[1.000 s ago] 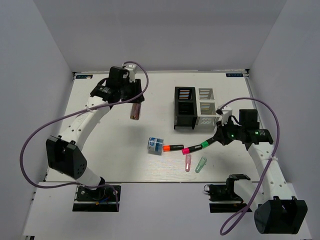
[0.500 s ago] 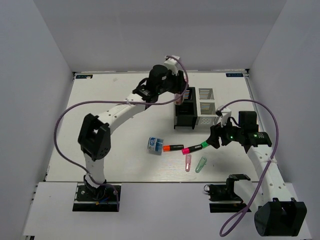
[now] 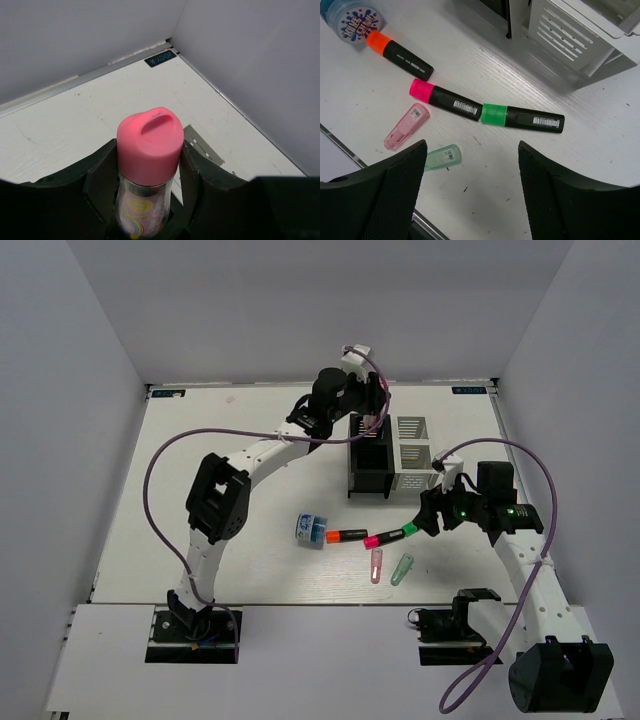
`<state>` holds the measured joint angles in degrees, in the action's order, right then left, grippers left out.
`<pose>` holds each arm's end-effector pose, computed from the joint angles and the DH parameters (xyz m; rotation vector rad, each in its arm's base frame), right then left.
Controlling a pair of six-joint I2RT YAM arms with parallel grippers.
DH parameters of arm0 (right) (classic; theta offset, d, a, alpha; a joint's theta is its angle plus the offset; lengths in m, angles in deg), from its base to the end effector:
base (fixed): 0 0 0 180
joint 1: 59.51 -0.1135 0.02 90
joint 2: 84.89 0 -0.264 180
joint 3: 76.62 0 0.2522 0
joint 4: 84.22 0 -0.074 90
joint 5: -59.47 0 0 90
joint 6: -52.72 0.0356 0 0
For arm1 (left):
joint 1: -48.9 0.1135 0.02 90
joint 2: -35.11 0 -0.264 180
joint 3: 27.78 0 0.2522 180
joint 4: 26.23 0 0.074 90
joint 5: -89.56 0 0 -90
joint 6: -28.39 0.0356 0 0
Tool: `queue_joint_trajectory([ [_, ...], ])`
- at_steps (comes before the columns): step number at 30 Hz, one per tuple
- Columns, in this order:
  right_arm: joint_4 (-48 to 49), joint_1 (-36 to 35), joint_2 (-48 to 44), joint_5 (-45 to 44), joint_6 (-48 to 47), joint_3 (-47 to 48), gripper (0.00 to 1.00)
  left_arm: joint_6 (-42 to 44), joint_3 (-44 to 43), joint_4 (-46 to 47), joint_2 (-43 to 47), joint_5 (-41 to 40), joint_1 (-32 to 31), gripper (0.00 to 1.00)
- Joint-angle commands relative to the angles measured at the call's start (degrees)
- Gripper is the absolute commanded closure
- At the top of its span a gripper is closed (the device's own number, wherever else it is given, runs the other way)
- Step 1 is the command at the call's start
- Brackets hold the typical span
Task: Sort the stationery into containers
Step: Place the stationery into the container
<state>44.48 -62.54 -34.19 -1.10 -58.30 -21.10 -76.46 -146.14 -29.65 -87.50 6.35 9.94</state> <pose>0.1752 0.0268 0.2628 -0.7094 2.1820 0.4495 0.4034 -0.3316 0.3026 0.4587 1.7089 -0.7926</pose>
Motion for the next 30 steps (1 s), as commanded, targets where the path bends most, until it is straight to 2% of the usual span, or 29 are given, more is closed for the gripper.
queue_joint_trajectory([
  [1, 1.4, -0.1, -0.3, -1.0, -0.3, -0.4, 0.24, 0.3, -4.3, 4.5, 0.4, 0.2, 0.2, 1.0],
  [11, 1.2, 0.0, -0.3, -0.7, -0.7, -0.4, 0.23, 2.6, 2.1, 10.7, -0.3, -0.5, 0.4, 1.0],
  [30, 0.6, 0.0, -0.7, 0.4, -1.4, -0.4, 0.21, 4.6, 9.6, 15.6, -0.5, -1.1, 1.2, 1.0],
])
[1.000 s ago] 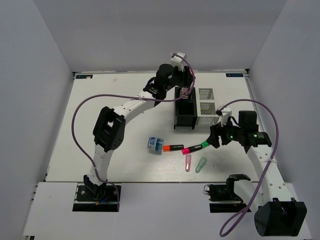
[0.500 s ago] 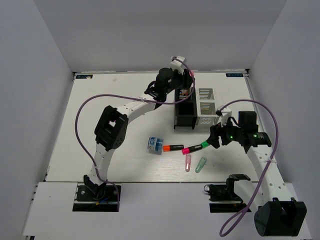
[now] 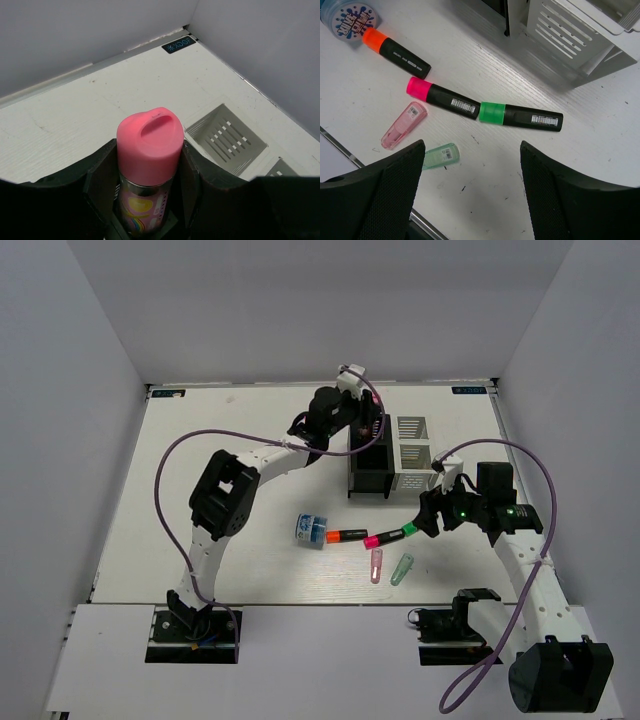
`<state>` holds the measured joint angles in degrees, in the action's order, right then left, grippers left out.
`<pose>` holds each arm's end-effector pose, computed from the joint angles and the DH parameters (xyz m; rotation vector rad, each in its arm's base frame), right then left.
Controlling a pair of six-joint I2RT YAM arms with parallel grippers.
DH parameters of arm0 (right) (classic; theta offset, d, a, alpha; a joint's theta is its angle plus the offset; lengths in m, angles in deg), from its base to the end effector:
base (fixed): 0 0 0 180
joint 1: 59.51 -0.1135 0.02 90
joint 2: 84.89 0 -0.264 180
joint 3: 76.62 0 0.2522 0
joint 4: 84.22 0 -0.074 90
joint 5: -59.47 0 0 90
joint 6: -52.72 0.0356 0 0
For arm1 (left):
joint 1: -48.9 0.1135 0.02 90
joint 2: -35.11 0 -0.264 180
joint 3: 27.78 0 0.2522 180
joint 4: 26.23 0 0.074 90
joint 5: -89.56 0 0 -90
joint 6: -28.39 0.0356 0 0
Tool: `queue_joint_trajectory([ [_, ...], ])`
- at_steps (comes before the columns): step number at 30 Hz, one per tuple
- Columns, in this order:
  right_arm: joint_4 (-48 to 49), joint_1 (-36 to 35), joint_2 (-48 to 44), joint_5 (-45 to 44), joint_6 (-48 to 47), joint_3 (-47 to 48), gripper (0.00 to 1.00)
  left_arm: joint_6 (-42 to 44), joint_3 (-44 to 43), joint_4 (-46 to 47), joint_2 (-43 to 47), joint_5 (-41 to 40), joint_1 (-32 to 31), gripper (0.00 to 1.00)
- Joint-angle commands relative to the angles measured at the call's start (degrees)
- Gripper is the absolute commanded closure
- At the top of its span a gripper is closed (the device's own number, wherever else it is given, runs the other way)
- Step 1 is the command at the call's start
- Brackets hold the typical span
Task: Sort the stationery into containers
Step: Place the stationery into the container, then grab a piece of stationery with the left arm
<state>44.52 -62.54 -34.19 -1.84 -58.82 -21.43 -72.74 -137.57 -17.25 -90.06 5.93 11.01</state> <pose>0.1751 0.0264 0.2609 -0.7140 2.1882 0.4321 0.4111 -0.3249 0.2502 0.4851 1.6668 -0.7309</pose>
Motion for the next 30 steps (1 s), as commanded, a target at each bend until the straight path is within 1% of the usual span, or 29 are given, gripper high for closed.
queue_joint_trajectory([
  [1, 0.8, 0.0, -0.7, 1.1, -0.8, 0.0, 0.2, 0.5, 1.5, 3.4, 2.0, 0.0, 0.0, 1.0],
  [2, 0.6, 0.1, -0.7, 1.1, -0.9, 0.0, 0.2, 0.6, 2.4, 3.4, 2.4, -0.2, -0.1, 0.98],
  [3, 0.6, 0.0, -0.7, 1.0, -1.0, 0.0, 0.16, 0.5, 2.8, 3.4, 2.7, 0.0, -0.1, 0.71],
  [4, 0.6, 0.0, -0.7, 1.0, -1.0, 0.0, 0.16, 0.4, 3.0, 3.4, 3.2, 0.1, -0.2, 0.49],
  [5, 0.5, 0.0, -0.8, 1.1, -1.0, 0.0, 0.13, 0.3, 3.5, 3.3, 3.3, 0.8, -0.2, 0.4],
  [6, 0.5, 0.0, -0.9, 0.9, -0.9, 0.0, 0.13, 0.7, 3.3, 2.8, 3.3, 0.9, -0.3, 0.35],
  [7, 0.5, 0.0, -1.0, 1.0, -0.9, -0.1, 0.13, 0.9, 3.0, 2.5, 4.0, 0.8, -0.4, 0.25],
  [10, 0.4, 0.1, -1.0, 1.3, -1.0, -0.1, 0.13, 1.9, 2.0, 1.1, 5.8, 0.4, -0.9, 0.17],
  [11, 0.4, 0.0, -1.0, 1.4, -1.0, 0.0, 0.14, 2.2, 1.8, -0.7, 5.9, 0.3, -1.0, 0.14],
  [13, 0.2, 0.1, -1.0, 1.5, -1.1, 0.0, 0.16, 3.6, 0.1, -2.0, 7.9, 0.0, -1.8, 0.13],
  [14, 0.1, 0.1, -1.0, 1.6, -1.1, 0.0, 0.19, 4.0, -0.2, -3.2, 8.5, 0.0, -2.2, 0.13],
  [15, 0.1, 0.0, -1.0, 1.8, -1.2, 0.0, 0.37, 4.4, -0.3, -5.1, 9.4, -2.0, -2.4, 0.18],
  [16, 0.4, 0.1, -1.0, 1.3, -1.0, 0.1, 0.62, 6.1, -0.7, -6.9, 13.0, -2.9, -3.9, 0.48],
  [17, 0.5, 0.0, -1.0, 0.2, -0.8, 0.1, 0.99, 6.6, -1.7, -13.2, 14.5, -4.4, -4.6, 0.7],
  [18, 0.5, 0.0, -0.8, -0.4, 0.7, 0.1, 1.0, 7.2, -2.4, -21.3, 15.8, -8.9, -5.3, 0.87],
  [19, 0.8, 0.1, -0.7, -0.6, 0.9, 0.1, 1.0, 7.7, -3.6, -31.4, 19.9, -14.9, -8.1, 1.0],
  [20, 0.7, 0.0, 0.0, -0.8, 1.1, 0.1, 0.68, 6.1, -5.6, -36.7, 20.9, -18.2, -9.2, 1.0],
  [21, 0.5, 0.0, 0.5, -0.8, 1.4, 0.6, 0.1, 2.4, -6.6, -54.4, 22.6, -27.5, -10.5, 1.0],
  [22, -1.4, -0.2, 2.5, -0.7, 0.8, 1.3, 0.09, 0.3, -9.0, -60.4, 24.2, -29.4, -11.3, 1.0],
  [23, -2.8, -0.2, 3.4, 1.1, 0.9, 2.1, 0.09, -4.2, -8.8, -65.8, 24.8, -31.0, -11.4, 0.76],
  [24, -3.8, -0.2, 4.1, 1.0, 1.1, 4.3, 0.09, -8.8, -8.0, -70.3, 26.5, -31.3, -11.5, 0.63],
  [25, -3.5, -0.2, 4.9, 0.1, 2.5, 4.3, 0.32, -11.0, -4.9, -81.8, 29.0, -32.6, -11.6, 0.49],
  [26, -3.0, -0.7, 5.2, -1.8, 3.5, 4.0, 0.64, -17.1, 0.1, -84.3, 30.2, -33.2, -12.0, 0.32],
  [27, -1.3, -1.0, 5.3, -4.4, 4.6, 4.0, 0.96, -18.6, 3.1, -87.3, 33.1, -33.7, -12.3, 0.3],
  [28, -0.9, -1.0, 5.6, -5.6, 6.6, 4.0, 1.0, -19.4, 10.2, -86.7, 37.1, -33.7, -12.7, 0.25],
  [29, -0.6, -1.5, 5.8, -6.4, 6.8, 4.0, 0.99, -21.7, 17.5, -84.6, 38.9, -33.8, -14.1, 0.21],
  [30, -0.1, -2.0, 5.8, -7.4, 6.9, 4.0, 0.88, -23.5, 23.8, -83.3, 42.2, -33.9, -14.3, 0.07],
])
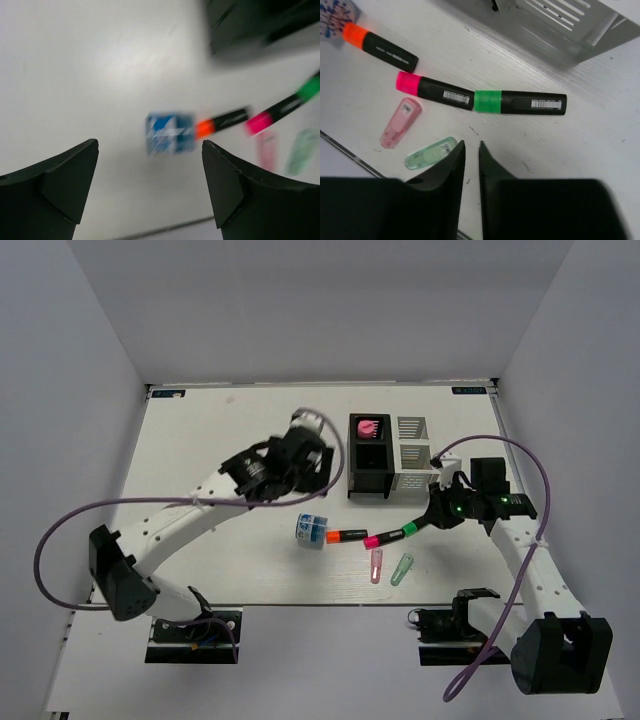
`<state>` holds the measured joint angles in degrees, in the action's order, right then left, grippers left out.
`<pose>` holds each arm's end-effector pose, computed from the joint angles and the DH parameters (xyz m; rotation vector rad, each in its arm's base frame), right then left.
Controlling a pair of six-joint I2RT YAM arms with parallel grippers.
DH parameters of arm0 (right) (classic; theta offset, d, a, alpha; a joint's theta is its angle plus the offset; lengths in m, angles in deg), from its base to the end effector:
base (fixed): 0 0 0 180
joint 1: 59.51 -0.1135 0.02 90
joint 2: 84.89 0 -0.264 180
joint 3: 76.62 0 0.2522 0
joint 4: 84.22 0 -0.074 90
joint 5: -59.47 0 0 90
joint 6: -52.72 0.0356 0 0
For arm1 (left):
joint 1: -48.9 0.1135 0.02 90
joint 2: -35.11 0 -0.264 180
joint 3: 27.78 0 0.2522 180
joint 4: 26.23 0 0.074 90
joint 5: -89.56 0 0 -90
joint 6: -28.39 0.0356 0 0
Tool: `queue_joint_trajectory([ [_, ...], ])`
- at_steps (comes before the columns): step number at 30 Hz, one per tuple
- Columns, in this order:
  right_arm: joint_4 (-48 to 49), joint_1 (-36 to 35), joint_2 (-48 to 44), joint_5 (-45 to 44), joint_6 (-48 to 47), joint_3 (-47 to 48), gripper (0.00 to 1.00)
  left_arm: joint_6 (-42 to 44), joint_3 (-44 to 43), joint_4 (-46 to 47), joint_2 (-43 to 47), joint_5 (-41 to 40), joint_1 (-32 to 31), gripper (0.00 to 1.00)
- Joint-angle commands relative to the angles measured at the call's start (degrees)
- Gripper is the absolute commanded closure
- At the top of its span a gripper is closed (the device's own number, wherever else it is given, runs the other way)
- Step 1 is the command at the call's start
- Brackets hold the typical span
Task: Sort the stationery into containers
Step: Grab a piece of stationery with the left arm
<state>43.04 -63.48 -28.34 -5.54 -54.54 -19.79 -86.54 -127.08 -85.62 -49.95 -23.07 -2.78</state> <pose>0.1899 0.0283 0.2507 -0.6226 2.3363 0.4359 0.2074 -0.2403 0.3628 0.3453 2.2683 -0.2259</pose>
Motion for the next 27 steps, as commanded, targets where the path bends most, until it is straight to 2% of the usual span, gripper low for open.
queue_joint_trajectory([
  [1, 1.4, -1.3, 0.1, -3.7, 3.0, 2.5, 0.76, -10.1, 15.7, -12.0, 4.7, -3.0, -0.8, 0.05],
  [2, 1.3, -1.6, 0.2, -3.6, 3.1, 2.5, 0.76, -12.7, 19.4, -10.4, 5.7, -2.8, -1.1, 0.0],
  [6, 1.5, -1.8, 0.5, -2.9, 3.6, 2.0, 0.69, -14.6, 25.2, -4.6, 6.8, 1.2, -1.0, 0.0],
  [10, 1.5, -1.9, 0.5, -3.7, 3.3, 1.9, 0.66, -14.5, 23.8, -1.7, 2.2, 3.8, -2.0, 0.0],
  [19, 1.5, -1.9, 0.7, -3.8, 3.1, 1.7, 0.66, -15.4, 24.5, 4.6, 0.0, 8.1, -2.5, 0.0],
  [27, 1.1, -1.9, 0.5, -3.6, 2.8, 1.7, 0.66, -15.2, 21.4, 6.5, -5.1, 9.6, -2.5, 0.0],
])
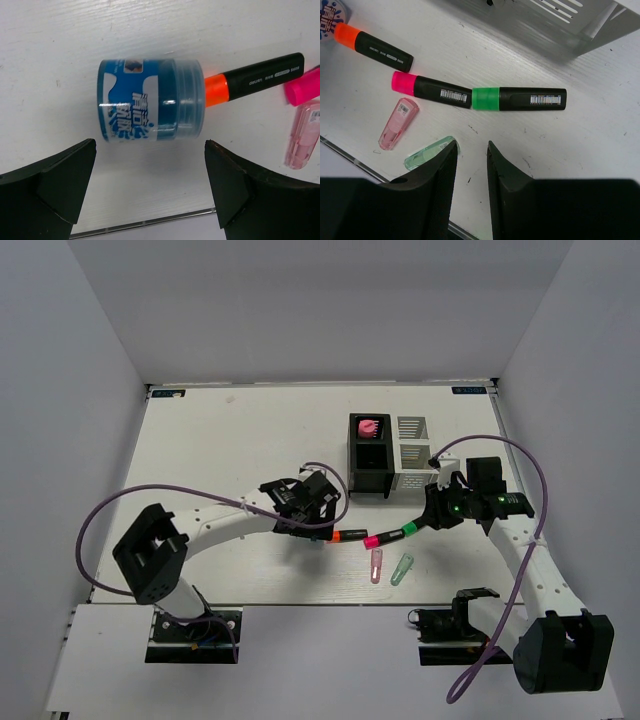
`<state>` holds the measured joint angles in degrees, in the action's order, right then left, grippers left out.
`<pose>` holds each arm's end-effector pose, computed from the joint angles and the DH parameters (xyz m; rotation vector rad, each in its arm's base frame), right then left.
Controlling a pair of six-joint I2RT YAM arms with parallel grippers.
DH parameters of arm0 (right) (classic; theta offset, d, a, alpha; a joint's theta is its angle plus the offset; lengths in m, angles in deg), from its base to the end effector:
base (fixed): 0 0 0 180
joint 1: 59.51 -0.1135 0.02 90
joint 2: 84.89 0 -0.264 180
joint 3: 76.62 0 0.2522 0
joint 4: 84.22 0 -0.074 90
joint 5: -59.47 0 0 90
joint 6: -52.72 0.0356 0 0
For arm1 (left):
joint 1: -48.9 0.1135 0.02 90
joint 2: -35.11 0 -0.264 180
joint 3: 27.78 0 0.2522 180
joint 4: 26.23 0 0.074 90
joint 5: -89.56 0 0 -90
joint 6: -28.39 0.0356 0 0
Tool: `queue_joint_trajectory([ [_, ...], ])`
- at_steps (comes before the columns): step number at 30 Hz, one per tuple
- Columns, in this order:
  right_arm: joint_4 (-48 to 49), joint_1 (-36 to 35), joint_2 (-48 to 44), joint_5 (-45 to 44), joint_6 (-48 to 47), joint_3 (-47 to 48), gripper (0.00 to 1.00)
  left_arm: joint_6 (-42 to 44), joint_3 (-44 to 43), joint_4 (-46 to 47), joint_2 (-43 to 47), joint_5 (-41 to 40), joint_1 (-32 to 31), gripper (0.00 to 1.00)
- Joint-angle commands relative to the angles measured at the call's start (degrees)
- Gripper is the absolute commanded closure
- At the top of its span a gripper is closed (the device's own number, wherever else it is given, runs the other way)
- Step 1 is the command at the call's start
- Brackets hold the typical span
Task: Sort the stationery into containers
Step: Grab a piece of stationery with the left arm
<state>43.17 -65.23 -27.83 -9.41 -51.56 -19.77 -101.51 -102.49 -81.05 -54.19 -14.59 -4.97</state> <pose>0.1912 0.0320 0.2487 -0.5749 2.3787 0.3927 0.1833 -0.2364 0.2124 0.2694 2.7026 -0.1297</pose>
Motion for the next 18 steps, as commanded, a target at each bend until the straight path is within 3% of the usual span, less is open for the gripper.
queue_joint_trajectory([
  [1, 0.8, -0.3, 0.0, 0.1, 0.0, 1.7, 0.66, -0.1, -3.6, 1.3, -1.7, 1.0, -0.3, 0.0],
  [12, 0.4, -0.3, -0.2, 0.8, -0.2, 1.9, 0.66, 1.1, -5.7, -0.2, -6.5, -3.2, -0.3, 0.0],
  [15, 0.5, -0.3, -0.2, 0.8, -0.3, 1.9, 0.66, 1.2, -5.4, 0.2, -7.1, -4.0, -0.4, 0.1],
  [16, 0.4, -0.3, -0.3, 1.0, -0.2, 1.8, 0.66, 1.2, -5.3, 0.2, -7.2, -4.0, -0.3, 0.2],
  [18, 0.4, -0.2, -0.2, 1.0, -0.3, 1.9, 0.66, 1.4, -5.5, 0.5, -7.3, -4.6, -0.3, 0.29],
])
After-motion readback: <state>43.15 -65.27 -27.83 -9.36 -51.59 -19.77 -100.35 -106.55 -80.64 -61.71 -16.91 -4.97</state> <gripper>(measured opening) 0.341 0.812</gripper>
